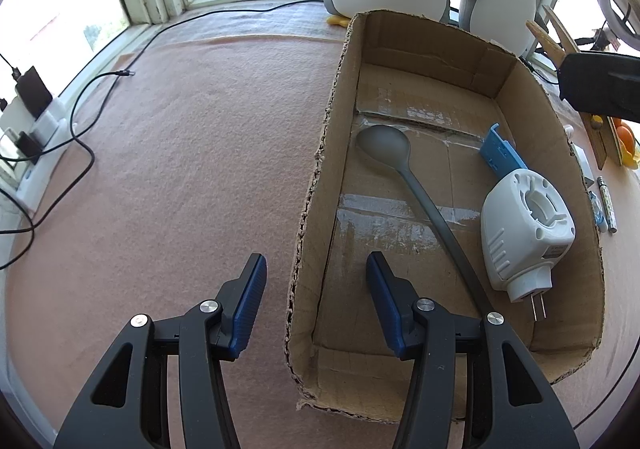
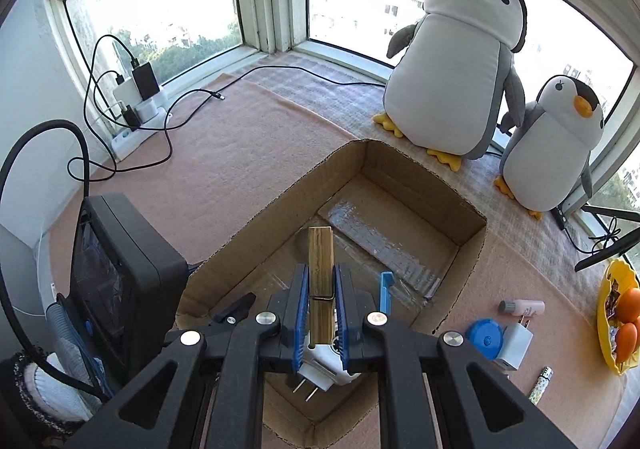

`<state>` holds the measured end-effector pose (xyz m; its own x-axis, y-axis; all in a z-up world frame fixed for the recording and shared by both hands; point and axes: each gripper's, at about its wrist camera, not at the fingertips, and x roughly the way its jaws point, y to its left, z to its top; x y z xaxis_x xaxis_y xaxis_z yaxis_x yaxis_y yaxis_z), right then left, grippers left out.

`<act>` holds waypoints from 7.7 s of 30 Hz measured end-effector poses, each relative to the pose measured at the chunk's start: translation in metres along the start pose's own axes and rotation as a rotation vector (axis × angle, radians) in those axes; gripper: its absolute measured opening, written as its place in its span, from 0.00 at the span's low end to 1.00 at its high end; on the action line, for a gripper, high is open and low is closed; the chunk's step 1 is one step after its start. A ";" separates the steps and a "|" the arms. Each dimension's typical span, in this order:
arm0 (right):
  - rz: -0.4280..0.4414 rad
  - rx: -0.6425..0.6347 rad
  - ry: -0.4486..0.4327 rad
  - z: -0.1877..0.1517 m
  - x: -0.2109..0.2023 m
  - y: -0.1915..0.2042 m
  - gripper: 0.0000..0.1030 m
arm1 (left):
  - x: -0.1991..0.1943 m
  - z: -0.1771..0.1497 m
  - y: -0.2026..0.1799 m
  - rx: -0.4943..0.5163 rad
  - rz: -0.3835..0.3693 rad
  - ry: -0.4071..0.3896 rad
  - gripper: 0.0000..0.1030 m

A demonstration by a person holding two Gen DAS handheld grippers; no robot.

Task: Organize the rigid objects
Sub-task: 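Carry the wooden clothespin into the box and release it, then move the right tool to the blue sanitizer bottle and grasp it, then carry the blue sanitizer bottle into the box and release it, then move the right tool to the patterned lighter and grasp it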

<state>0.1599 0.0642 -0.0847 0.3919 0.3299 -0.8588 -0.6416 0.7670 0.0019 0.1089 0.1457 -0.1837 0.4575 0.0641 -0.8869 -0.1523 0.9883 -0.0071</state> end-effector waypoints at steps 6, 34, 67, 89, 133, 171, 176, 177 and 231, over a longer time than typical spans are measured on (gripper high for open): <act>0.012 0.004 -0.002 0.004 0.008 0.002 0.12 | 0.000 0.000 0.000 -0.003 -0.001 0.000 0.51; -0.071 0.055 -0.065 -0.005 -0.038 -0.016 0.59 | -0.002 -0.001 -0.003 0.018 0.013 -0.005 0.51; -0.129 0.357 0.009 -0.138 -0.089 -0.163 0.58 | -0.001 0.000 0.000 0.039 -0.007 -0.012 0.51; -0.121 0.289 0.166 -0.142 0.015 -0.201 0.39 | -0.002 0.000 -0.006 0.029 0.037 -0.009 0.51; -0.109 0.281 0.049 -0.103 -0.024 -0.170 0.27 | -0.002 -0.001 -0.005 0.022 0.030 -0.018 0.51; -0.010 0.218 -0.007 -0.005 0.044 -0.090 0.27 | -0.004 0.000 -0.006 0.024 0.034 -0.022 0.51; -0.022 0.213 -0.009 -0.004 0.044 -0.087 0.39 | -0.004 0.000 -0.006 0.025 0.034 -0.023 0.51; -0.025 0.214 -0.014 -0.003 0.043 -0.087 0.45 | -0.004 0.000 -0.006 0.025 0.035 -0.022 0.51; -0.239 0.592 0.020 -0.152 -0.049 -0.259 0.68 | -0.003 -0.001 -0.006 0.036 0.046 -0.026 0.51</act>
<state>0.2065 -0.2343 -0.1211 0.4631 0.1067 -0.8799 -0.0626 0.9942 0.0876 0.1075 0.1391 -0.1812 0.4733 0.1128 -0.8737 -0.1425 0.9885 0.0505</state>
